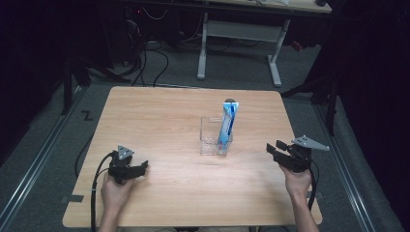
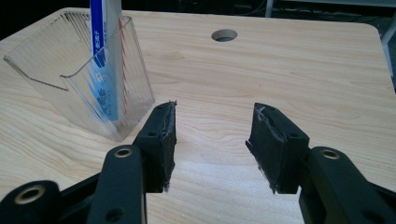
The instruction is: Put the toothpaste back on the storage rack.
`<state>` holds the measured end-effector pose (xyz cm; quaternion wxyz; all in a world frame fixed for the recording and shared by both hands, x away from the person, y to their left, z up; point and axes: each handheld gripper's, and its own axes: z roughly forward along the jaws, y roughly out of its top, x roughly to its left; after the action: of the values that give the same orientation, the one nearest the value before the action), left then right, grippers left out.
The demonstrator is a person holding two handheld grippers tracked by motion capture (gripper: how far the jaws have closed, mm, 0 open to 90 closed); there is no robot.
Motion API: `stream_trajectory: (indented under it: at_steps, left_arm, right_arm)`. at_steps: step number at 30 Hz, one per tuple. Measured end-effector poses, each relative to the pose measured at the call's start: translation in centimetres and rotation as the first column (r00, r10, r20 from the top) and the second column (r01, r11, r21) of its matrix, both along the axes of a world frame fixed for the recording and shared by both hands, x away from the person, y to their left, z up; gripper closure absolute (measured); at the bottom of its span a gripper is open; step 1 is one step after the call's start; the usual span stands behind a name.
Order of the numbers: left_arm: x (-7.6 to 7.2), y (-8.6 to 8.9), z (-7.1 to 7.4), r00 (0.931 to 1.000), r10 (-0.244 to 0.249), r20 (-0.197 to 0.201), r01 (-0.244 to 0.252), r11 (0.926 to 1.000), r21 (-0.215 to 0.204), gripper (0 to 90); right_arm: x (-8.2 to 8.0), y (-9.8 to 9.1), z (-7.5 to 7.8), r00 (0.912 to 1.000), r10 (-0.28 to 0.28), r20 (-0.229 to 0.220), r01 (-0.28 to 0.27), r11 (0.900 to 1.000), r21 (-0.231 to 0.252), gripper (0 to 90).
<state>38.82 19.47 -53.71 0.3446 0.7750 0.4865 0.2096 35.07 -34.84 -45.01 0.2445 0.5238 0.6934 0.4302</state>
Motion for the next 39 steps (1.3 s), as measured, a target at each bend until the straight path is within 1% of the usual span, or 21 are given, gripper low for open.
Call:
stream_trajectory:
  at_steps: [5,10,13,20,33,39]
  left_arm:
    - [0.0,0.0,0.0,1.0,0.0,0.0,0.0,1.0,0.0,24.2]
    - [0.0,0.0,0.0,1.0,0.0,0.0,0.0,1.0,0.0,24.2]
    - [0.0,0.0,0.0,1.0,0.001,0.001,-0.001,1.0,0.0,24.2]
    - [0.0,0.0,0.0,1.0,0.001,0.001,-0.001,1.0,0.0,24.2]
    - [0.0,0.0,0.0,1.0,0.002,0.001,-0.002,1.0,0.0,24.2]
    - [0.0,0.0,0.0,1.0,0.002,0.001,-0.002,1.0,0.0,24.2]
  right_arm:
    - [-0.1,0.0,-0.5,1.0,-0.002,0.003,0.002,1.0,-0.004,50.5]
    - [-0.1,-0.1,-1.1,0.9999,-0.006,-0.01,0.006,1.0,-0.006,50.4]
    - [-0.2,-0.1,-1.7,0.9999,-0.009,-0.015,0.009,1.0,0.004,50.4]
    - [-0.1,0.4,-2.6,0.9989,0.007,-0.047,-0.009,0.9992,-0.039,50.3]
    - [0.0,0.5,-4.1,0.9969,0.002,-0.078,-0.005,0.9992,-0.041,50.1]
    - [0.3,0.9,-4.6,0.9952,0.01,-0.097,-0.016,0.9979,-0.063,48.9]
